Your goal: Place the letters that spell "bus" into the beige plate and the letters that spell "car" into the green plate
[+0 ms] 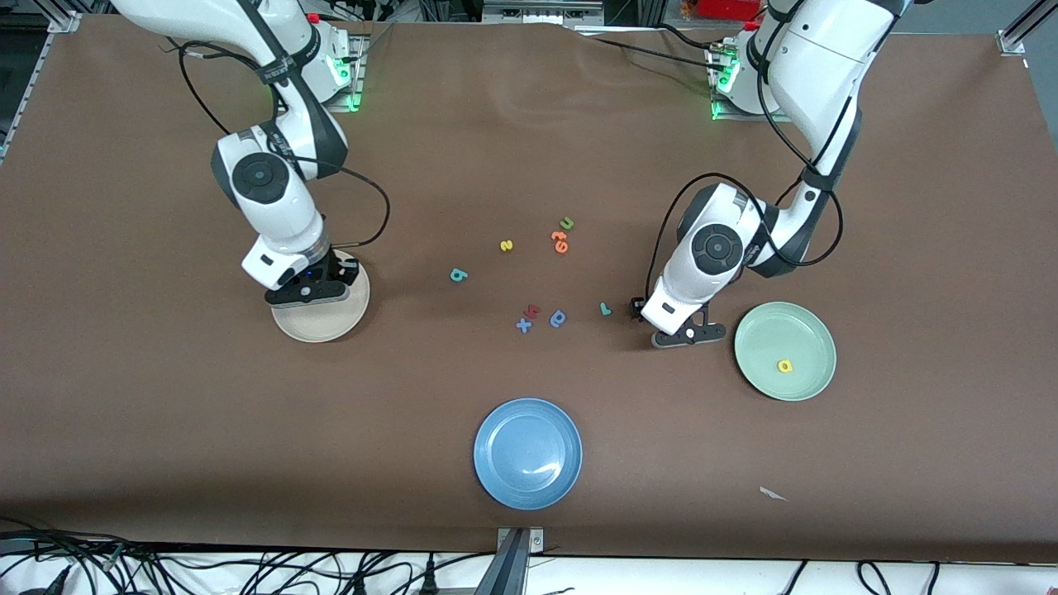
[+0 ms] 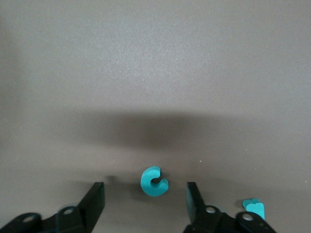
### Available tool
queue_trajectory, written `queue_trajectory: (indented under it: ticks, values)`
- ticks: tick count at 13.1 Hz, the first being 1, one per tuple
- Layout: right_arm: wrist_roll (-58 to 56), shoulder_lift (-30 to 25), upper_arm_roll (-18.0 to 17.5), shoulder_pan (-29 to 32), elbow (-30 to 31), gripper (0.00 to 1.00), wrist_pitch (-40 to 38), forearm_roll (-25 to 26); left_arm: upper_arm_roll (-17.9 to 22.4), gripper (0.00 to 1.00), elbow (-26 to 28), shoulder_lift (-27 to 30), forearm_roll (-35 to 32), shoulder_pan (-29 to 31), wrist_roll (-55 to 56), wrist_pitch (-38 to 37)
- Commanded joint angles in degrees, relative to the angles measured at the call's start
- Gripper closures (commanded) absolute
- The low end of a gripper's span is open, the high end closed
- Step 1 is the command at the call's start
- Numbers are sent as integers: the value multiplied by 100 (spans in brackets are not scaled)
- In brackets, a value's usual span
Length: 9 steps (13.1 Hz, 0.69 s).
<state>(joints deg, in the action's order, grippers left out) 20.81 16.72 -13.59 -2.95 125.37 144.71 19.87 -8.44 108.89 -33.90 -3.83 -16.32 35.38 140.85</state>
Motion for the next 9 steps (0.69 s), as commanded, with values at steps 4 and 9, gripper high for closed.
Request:
queue_trajectory:
  ticks: [4,9]
  values:
    - [36,-64,-64,49,110,3,14,35,1,39,80,-20,-162,-125,232,101]
    - [1790,366,-565,-309,49,3,592,-35,9,51,-43,-170,-162,-117,232,110]
